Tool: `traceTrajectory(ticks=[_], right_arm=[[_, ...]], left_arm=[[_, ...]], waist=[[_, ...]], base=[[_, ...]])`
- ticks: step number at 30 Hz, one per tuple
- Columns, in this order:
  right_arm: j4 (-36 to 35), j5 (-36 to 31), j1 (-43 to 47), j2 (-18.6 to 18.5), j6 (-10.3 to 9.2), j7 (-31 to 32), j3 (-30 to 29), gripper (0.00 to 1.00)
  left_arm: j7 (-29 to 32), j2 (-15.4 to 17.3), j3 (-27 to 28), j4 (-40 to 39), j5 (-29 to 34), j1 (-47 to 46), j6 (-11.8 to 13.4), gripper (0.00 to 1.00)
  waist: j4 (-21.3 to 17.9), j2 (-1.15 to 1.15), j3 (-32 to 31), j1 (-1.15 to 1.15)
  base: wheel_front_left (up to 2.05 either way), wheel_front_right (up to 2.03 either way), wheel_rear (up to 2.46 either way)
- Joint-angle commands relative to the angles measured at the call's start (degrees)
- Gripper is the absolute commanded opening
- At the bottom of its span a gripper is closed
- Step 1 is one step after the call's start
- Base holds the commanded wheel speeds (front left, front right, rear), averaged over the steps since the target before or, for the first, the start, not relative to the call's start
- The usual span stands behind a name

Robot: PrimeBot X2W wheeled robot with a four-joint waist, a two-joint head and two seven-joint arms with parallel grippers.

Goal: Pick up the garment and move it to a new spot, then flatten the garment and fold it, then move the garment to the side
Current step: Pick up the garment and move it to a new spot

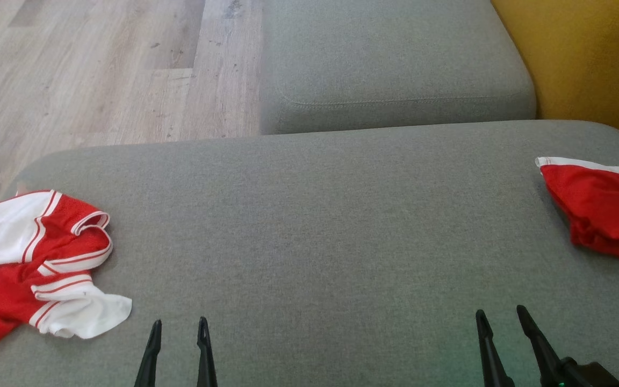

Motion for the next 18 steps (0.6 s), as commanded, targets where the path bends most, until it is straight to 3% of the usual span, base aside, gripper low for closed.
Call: traceTrajectory(ticks=[1, 8, 18], right_arm=[[-1.7, 0.2, -2.4, -0.4, 0.39, -0.8, 1.4, 1.00], [-1.1, -0.2, -2.0, -0.4, 0.39, -0.8, 2.4, 1.00], [-1.1, -0.7, -2.3, -0.3, 0.39, -0.8, 4.4, 1.00]], left_arm=[[-0.3, -0.3, 2.1, -1.6, 0.0, -1.7, 0.4, 1.00], [-0.3, -0.3, 1.2, -1.5, 0.4, -2.6, 0.5, 1.00], [-0.3, -0.3, 1.2, -0.9, 1.8, -2.6, 0.1, 1.00]], waist=[[-0.1, 0.00, 0.0, -0.01], [3.2, 0.00, 0.6, -0.01], [14.5, 0.00, 1.4, -0.01]], base=[[0.00, 0.00, 0.00], [0.00, 0.00, 0.00], [0.00, 0.00, 0.00]])
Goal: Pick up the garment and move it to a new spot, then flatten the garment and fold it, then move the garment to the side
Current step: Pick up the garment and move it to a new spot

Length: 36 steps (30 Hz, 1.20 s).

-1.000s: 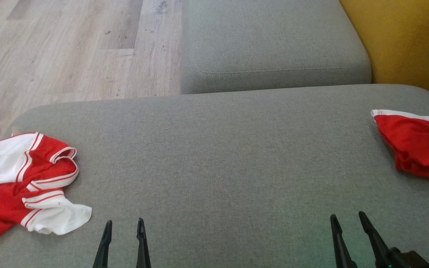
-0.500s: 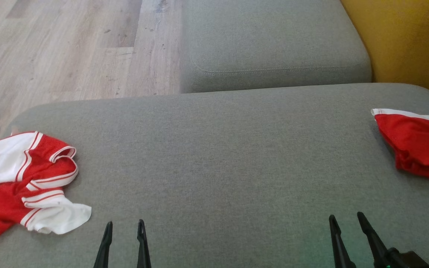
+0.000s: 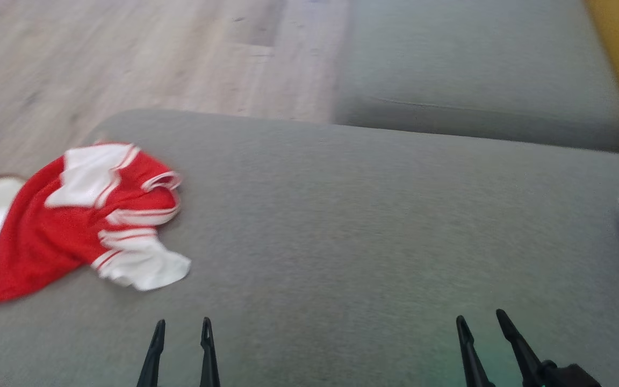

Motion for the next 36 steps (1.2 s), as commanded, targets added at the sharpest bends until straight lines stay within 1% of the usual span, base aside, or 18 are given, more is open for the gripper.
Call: traceTrajectory(ticks=[1, 6, 7, 10, 18, 21, 23, 26, 28, 30, 33, 36], right_arm=[[-1.7, -0.2, -2.3, -0.4, 0.39, -0.8, 1.5, 1.00], [-1.6, -0.1, -2.7, -0.4, 0.39, -0.8, 2.3, 1.00], [-1.6, -0.1, -2.7, -0.4, 0.39, -0.8, 2.3, 1.00], [-1.5, 0.1, -2.9, -0.4, 0.39, -0.8, 2.6, 1.00], [-0.2, -0.1, -5.5, -1.1, 0.39, -0.8, 4.4, 1.00], [-0.2, 0.0, -5.6, -1.5, 0.39, -0.8, 4.3, 1.00], [-0.2, -0.1, -5.3, -1.7, 0.39, -0.8, 4.1, 1.00], [-0.5, -0.6, -4.1, -2.4, 0.39, -0.8, 3.5, 1.00], [-1.3, -1.3, -4.0, -3.8, 0.39, -0.8, 3.4, 1.00], [-2.3, -2.0, -4.8, -6.0, 0.39, -0.8, 3.2, 1.00], [-3.6, -2.6, -6.3, -9.5, 0.39, -0.8, 2.6, 1.00], [-4.8, -2.9, -7.4, -12.4, 0.39, -0.8, 1.9, 1.00]], left_arm=[[-0.3, -0.4, 2.0, -1.8, 1.0, -2.3, 0.1, 1.00], [-0.3, -0.4, 3.2, -2.1, 1.7, -2.3, -0.5, 1.00], [-0.3, -0.4, 3.2, -2.1, 1.7, -2.3, -0.5, 1.00], [-0.3, -0.4, 3.7, -2.2, 1.9, -2.1, -0.9, 1.00], [-0.3, -0.4, 4.4, -4.2, 0.7, -1.9, 0.8, 1.00], [-0.3, -0.3, 5.2, -4.3, 1.1, -2.6, 0.6, 1.00], [-0.3, 0.3, 6.0, -4.7, 1.9, -4.1, 0.0, 1.00], [-0.3, 2.6, 7.2, -5.3, 2.8, -8.4, -1.8, 1.00], [-0.3, 4.6, 8.4, -5.5, 3.0, -12.6, -3.2, 1.00], [-0.3, 6.2, 9.8, -5.1, 2.6, -18.0, -4.5, 1.00], [0.2, 8.0, 10.7, -1.9, 2.2, -27.0, -5.9, 1.00], [4.6, 8.9, 11.0, 3.8, 1.0, -37.4, -7.5, 1.00]], waist=[[5.8, 0.00, 0.3, 0.00], [11.0, 0.00, 0.3, 0.00], [11.0, 0.00, 0.3, 0.00], [13.4, 0.00, 0.5, 0.00], [15.3, 0.00, 2.7, 0.00], [15.7, 0.00, 3.1, 0.00], [16.0, 0.00, 3.5, 0.00], [16.7, 0.00, 4.7, 0.00], [16.1, 0.00, 7.7, 0.00], [15.2, 0.00, 11.3, 0.00], [14.1, 0.00, 16.2, 0.00], [13.3, 0.00, 20.3, 0.00]], base=[[0.00, 0.00, 0.00], [0.00, 0.00, 0.00], [0.00, 0.00, 0.00], [0.00, 0.00, 0.00], [0.00, 0.00, 0.00], [0.00, 0.00, 0.00], [0.00, 0.00, 0.00], [0.00, 0.00, 0.00], [0.00, 0.00, 0.00], [0.00, 0.00, 0.00], [0.00, 0.00, 0.00], [0.00, 0.00, 0.00]])
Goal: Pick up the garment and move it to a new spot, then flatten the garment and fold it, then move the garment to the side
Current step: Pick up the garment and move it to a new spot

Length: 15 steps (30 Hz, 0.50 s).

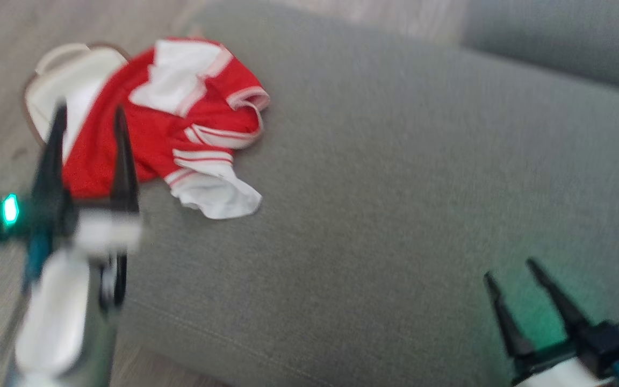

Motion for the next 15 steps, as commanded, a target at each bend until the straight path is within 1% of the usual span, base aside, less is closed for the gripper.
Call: traceTrajectory(ticks=[1, 2, 5, 6, 9, 12, 15], right_arm=[[-2.4, -0.6, -1.9, -2.4, 0.39, -0.8, 0.6, 1.00], [-2.9, -0.7, -2.3, -3.3, 0.39, -0.6, 0.6, 1.00], [-5.1, -0.9, -3.3, -5.7, 0.39, 0.6, 0.0, 1.00], [-6.1, -0.8, -3.6, -6.4, 0.39, 1.1, -0.1, 1.00], [-9.5, -0.7, -4.1, -8.8, 0.39, 3.0, -0.9, 1.00], [-13.1, -0.6, -4.6, -10.7, 0.39, 4.9, -1.4, 1.00], [-15.8, -0.6, -4.8, -11.4, 0.39, 6.0, -2.4, 1.00]], left_arm=[[2.8, 1.6, 2.0, 1.2, -0.6, -7.3, -0.7, 1.00], [4.9, 1.8, 1.9, 3.8, -0.9, -10.8, -1.2, 1.00], [10.8, 1.6, 1.8, 12.9, -3.8, -21.0, -4.0, 1.00], [13.2, 2.0, 1.6, 16.4, -4.2, -24.1, -4.9, 1.00], [19.2, 2.2, 2.0, 26.6, -6.5, -32.4, -6.2, 1.00], [25.8, 3.2, 2.2, 36.5, -8.1, -38.1, -7.2, 1.00], [32.6, 3.3, 2.1, 44.4, -10.5, -41.4, -8.5, 1.00]], waist=[[-2.7, 0.00, 7.2, -0.01], [-3.1, 0.00, 8.3, -0.01], [-4.2, 0.00, 11.3, -0.01], [-4.6, 0.00, 12.3, -0.01], [-5.6, 0.00, 15.1, -0.01], [-7.2, 0.00, 17.6, -0.01], [-8.3, 0.00, 19.4, -0.01]], base=[[0.00, 0.00, 0.00], [0.00, 0.00, 0.00], [0.00, 0.00, 0.00], [0.00, 0.00, 0.00], [0.00, 0.00, 0.00], [0.00, 0.00, 0.00], [0.00, 0.00, 0.00]])
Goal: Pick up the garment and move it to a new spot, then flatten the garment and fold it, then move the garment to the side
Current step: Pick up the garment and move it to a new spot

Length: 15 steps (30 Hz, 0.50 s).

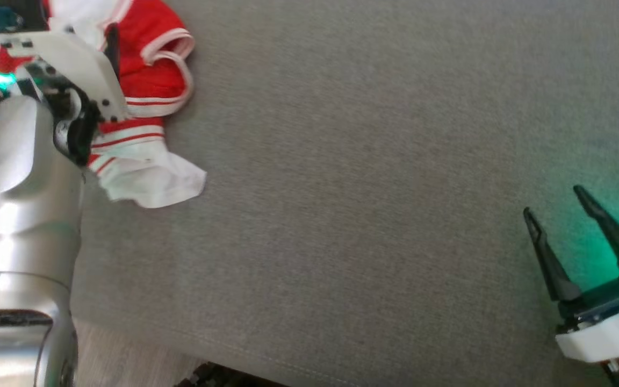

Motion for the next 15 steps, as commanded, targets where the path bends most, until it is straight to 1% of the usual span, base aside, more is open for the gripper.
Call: traceTrajectory(ticks=[1, 3, 5, 7, 9, 10, 11, 15], right_arm=[[-2.1, -0.1, -0.1, -1.3, 0.39, 0.0, 0.7, 1.00], [-3.6, -0.3, 0.0, -1.5, 0.39, 0.6, 0.6, 1.00], [-4.7, -0.5, -0.2, -1.6, 0.39, 1.1, 0.5, 1.00], [-5.5, -0.7, -0.4, -1.4, 0.39, 1.4, 0.1, 1.00], [-6.2, -0.7, -0.4, -1.1, 0.39, 1.7, -0.4, 1.00], [-6.3, -0.5, -0.4, -0.9, 0.39, 2.0, -0.7, 1.00], [-6.5, -0.3, -0.3, -0.7, 0.39, 2.1, -0.9, 1.00], [-6.5, -0.4, -0.5, -0.8, 0.39, 2.3, -1.4, 1.00]], left_arm=[[0.6, 3.3, 1.6, -1.1, -0.6, -1.2, -0.1, 1.00], [3.1, 3.6, 1.6, 2.6, -1.7, -2.5, -0.5, 1.00], [4.3, 3.8, 1.2, 5.5, -2.1, -3.0, -0.8, 1.00], [4.7, 3.4, 1.0, 7.9, -3.0, -3.1, -1.0, 1.00], [3.5, 3.6, 0.6, 9.4, -2.8, -3.2, -1.0, 1.00], [2.6, 3.8, 0.5, 10.1, -2.7, -3.2, -1.0, 0.60], [1.8, 3.7, 0.4, 10.8, -2.9, -3.3, -1.1, 0.00], [-5.0, 3.9, -0.6, 11.0, -2.5, -4.8, -1.2, 0.00]], waist=[[-2.1, 0.00, 2.3, -0.02], [-2.7, 0.00, 3.5, -0.02], [-3.4, 0.00, 4.6, -0.02], [-3.8, 0.00, 5.5, -0.02], [-4.0, 0.00, 6.3, -0.02], [-4.0, 0.00, 6.6, -0.02], [-4.0, 0.00, 6.8, -0.02], [-3.9, 0.00, 6.6, -0.02]], base=[[0.00, 0.00, 0.00], [0.00, 0.00, 0.00], [0.00, 0.00, 0.00], [0.00, 0.00, 0.00], [0.00, 0.00, 0.00], [0.00, 0.00, 0.00], [0.00, 0.00, 0.00], [0.00, 0.00, 0.00]])
